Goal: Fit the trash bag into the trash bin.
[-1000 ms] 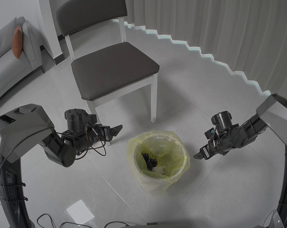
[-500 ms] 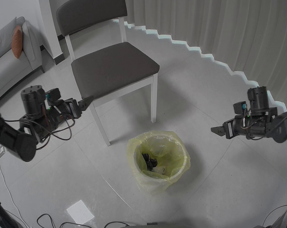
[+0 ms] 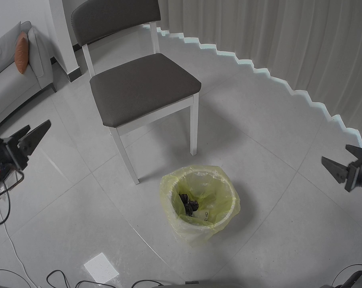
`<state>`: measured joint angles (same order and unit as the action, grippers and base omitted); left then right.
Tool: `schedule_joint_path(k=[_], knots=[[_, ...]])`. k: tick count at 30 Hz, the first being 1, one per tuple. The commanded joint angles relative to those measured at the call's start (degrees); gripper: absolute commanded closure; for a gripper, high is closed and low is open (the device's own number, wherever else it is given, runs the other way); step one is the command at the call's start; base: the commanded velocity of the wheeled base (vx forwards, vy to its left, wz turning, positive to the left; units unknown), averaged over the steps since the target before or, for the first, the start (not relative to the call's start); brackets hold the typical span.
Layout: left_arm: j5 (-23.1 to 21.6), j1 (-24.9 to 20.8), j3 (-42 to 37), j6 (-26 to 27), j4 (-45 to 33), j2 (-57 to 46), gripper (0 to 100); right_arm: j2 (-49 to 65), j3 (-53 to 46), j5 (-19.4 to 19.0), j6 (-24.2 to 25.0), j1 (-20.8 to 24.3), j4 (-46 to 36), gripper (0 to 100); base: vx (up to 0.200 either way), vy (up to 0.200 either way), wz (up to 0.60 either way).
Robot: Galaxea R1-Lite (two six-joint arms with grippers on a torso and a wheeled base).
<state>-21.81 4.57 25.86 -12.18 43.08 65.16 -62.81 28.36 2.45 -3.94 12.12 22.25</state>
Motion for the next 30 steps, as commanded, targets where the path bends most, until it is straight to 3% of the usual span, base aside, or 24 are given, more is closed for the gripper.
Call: schedule_joint_path(k=[1, 7, 8, 9, 11, 12, 14, 18, 20, 21, 22, 23, 24, 28, 30], knots=[[-7.90, 8.35, -7.84, -1.88, -21.20, -37.03, 0, 41.18, -23.52, -2.54, 1.30, -6.23, 1.22, 0, 0.000, 0.000, 0.00], [-8.16, 5.80, -8.63, -1.80, -29.11, -46.53, 0, 54.19, -28.36, -9.92, 4.11, -10.54, -3.97, 0, 0.000, 0.000, 0.00], [-8.16, 4.74, -9.51, -1.62, -31.66, -50.48, 0, 60.08, -28.36, -13.35, 4.64, -12.29, -10.91, 0, 0.000, 0.000, 0.00], [-8.16, 4.31, -10.12, -1.53, -32.80, -52.41, 0, 62.72, -28.36, -13.79, 4.03, -12.38, -14.43, 0, 0.000, 0.000, 0.00], [-8.16, 4.22, -10.65, -1.36, -34.03, -54.79, 0, 62.81, -28.36, -12.91, 3.50, -12.38, -17.33, 0, 0.000, 0.000, 0.00], [-8.16, 4.13, -11.53, -1.36, -36.31, -59.45, 0, 62.28, -28.36, -9.04, 3.85, -12.38, -18.20, 0, 0.000, 0.000, 0.00], [-6.93, 4.13, -12.67, -0.57, -36.58, -60.06, 0, 62.19, -28.36, -7.55, 3.94, -12.38, -17.68, 0, 0.000, 0.000, 0.00], [5.46, 4.13, -19.26, 9.19, -34.38, -59.71, 0, 62.19, -28.36, -3.86, 2.00, -12.38, -17.68, 0, 0.000, 0.000, 0.00], [11.88, 4.13, -25.86, 17.54, -30.78, -59.71, 0, 62.19, -28.36, -1.84, -0.90, -12.38, -17.59, 0, 0.000, 0.000, 0.00], [12.32, 4.13, -25.86, 18.15, -30.78, -59.71, 0, 62.19, -28.36, -1.66, -0.98, -12.38, -17.59, 0, 0.000, 0.000, 0.00], [18.03, 4.04, -25.86, 20.88, -34.47, -59.71, 0, 62.19, -28.36, 0.80, -2.04, -12.38, -17.59, 0, 0.000, 0.000, 0.00], [18.03, 4.04, -25.86, 20.88, -34.47, -59.71, 0, 62.19, -28.36, 0.80, -2.04, -12.38, -17.59, 0, 0.000, 0.000, 0.00], [21.46, 4.13, -25.86, 20.00, -38.60, -59.71, 0, 62.19, -28.36, 2.30, -1.69, -12.38, -17.68, 0, 0.000, 0.000, 0.00], [19.52, 4.13, -25.86, 14.11, -38.60, -59.71, 0, 62.19, -28.36, 1.94, 1.56, -12.38, -17.68, 0, 0.000, 0.000, 0.00], [18.12, 4.13, -25.86, 11.91, -38.69, -59.71, 0, 62.19, -28.36, -0.43, 2.88, -12.38, -17.68, 0, 0.000, 0.000, 0.00]])
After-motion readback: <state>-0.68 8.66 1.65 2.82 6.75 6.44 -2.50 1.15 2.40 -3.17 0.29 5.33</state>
